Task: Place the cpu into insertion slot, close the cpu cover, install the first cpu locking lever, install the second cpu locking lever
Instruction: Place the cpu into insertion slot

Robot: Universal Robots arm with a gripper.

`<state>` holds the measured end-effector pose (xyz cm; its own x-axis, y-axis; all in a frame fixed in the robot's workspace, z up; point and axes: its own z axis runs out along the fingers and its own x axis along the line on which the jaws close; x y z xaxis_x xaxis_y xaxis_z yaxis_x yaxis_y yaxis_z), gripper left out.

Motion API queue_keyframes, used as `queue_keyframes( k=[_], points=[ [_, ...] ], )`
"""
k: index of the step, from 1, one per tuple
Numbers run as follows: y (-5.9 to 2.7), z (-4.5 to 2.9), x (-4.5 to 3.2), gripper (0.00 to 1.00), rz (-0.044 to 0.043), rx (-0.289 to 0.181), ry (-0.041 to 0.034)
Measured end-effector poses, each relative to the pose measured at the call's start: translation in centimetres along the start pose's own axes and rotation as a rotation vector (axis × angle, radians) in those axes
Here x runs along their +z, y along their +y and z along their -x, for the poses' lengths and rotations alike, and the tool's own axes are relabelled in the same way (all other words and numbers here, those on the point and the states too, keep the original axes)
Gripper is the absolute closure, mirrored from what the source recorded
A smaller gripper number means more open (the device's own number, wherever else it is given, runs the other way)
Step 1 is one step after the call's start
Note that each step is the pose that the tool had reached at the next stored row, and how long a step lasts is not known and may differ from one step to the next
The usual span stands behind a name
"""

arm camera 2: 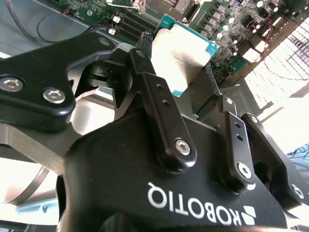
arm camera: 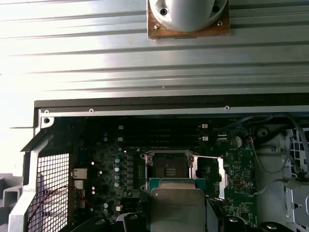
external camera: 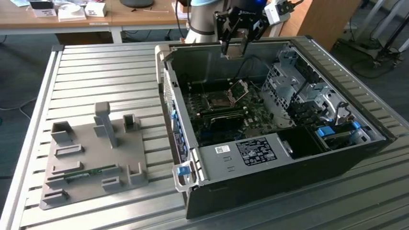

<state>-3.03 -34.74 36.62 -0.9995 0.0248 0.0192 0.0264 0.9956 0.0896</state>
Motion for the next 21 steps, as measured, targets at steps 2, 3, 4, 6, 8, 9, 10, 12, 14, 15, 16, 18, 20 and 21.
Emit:
queue_keyframes(
  k=[2, 3, 4, 6, 8, 9, 10, 12, 14, 15, 16, 18, 20, 21],
  points=[
    [-0.01, 0.00, 0.15, 0.46, -0.0003, 0.000, 0.0001],
    [-0.02, 0.00, 0.20, 0.46, -0.0003, 0.000, 0.0001],
    [-0.02, 0.01, 0.24, 0.46, -0.0004, 0.000, 0.0002],
    [-0.03, 0.01, 0.31, 0.46, -0.0003, 0.000, 0.0001],
    [-0.03, 0.00, 0.31, 0.46, -0.0005, 0.000, 0.0002],
    [-0.03, 0.01, 0.32, 0.46, -0.0003, 0.000, 0.0001],
    [-0.03, 0.01, 0.32, 0.46, -0.0003, 0.000, 0.0001],
    [-0.03, 0.01, 0.33, 0.46, -0.0003, 0.000, 0.0001],
    [-0.03, 0.01, 0.37, 0.46, 0.0000, 0.000, 0.0000],
    [-0.03, 0.01, 0.41, 0.46, 0.0000, 0.000, 0.0000],
    [-0.04, 0.01, 0.44, 0.46, -0.0002, 0.000, 0.0001],
    [-0.04, 0.01, 0.46, 0.46, -0.0004, 0.000, 0.0002],
    [-0.05, 0.01, 0.58, 0.46, -0.0003, 0.000, 0.0001],
    [-0.05, 0.01, 0.58, 0.46, -0.0003, 0.000, 0.0001]
  ],
)
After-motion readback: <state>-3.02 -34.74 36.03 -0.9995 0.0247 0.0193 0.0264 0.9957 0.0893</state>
